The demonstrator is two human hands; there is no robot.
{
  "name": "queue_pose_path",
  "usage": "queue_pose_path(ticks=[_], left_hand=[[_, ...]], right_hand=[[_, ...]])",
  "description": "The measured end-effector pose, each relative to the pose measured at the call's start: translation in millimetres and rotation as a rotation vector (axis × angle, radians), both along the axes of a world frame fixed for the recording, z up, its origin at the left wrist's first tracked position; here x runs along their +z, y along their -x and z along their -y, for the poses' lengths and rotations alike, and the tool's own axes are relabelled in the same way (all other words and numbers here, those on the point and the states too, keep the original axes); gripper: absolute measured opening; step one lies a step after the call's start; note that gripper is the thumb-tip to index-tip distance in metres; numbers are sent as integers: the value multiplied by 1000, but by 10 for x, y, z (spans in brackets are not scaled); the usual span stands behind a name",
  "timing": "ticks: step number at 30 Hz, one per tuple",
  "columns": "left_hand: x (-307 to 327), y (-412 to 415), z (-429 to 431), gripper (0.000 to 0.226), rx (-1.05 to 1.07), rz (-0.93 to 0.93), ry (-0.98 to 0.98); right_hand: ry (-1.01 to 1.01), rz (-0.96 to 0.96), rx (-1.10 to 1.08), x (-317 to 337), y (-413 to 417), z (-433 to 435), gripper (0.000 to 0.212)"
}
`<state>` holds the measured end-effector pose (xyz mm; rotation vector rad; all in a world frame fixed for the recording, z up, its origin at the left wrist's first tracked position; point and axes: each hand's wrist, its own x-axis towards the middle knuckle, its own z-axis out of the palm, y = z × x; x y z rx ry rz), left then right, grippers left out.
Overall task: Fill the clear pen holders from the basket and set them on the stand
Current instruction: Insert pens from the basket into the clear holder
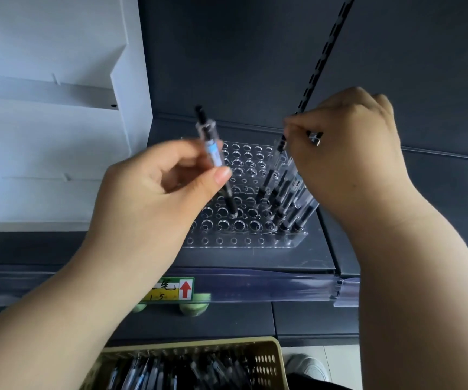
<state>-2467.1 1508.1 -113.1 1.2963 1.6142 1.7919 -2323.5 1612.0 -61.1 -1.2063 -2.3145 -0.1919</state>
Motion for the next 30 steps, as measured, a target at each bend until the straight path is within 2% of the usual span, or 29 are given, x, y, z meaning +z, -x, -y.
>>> queue_pose_path(ticks=[3, 7, 12, 20, 30], left_hand=[[106, -31, -86, 17, -20, -17, -49], [183, -154, -225, 20, -32, -117, -78], [106, -352, -463, 27, -16, -208, 14], [-89, -357, -552, 23, -14, -250, 263], [-59, -385, -585, 17, -31, -263, 385]], right_hand=[[-40, -91, 37, 51, -22, 4, 24], [8, -216, 65, 111, -62, 35, 23], [41, -263, 63, 127, -109, 67, 21], [130, -305, 54, 142, -160, 29, 21], [201, -334, 36, 182, -153, 68, 22]])
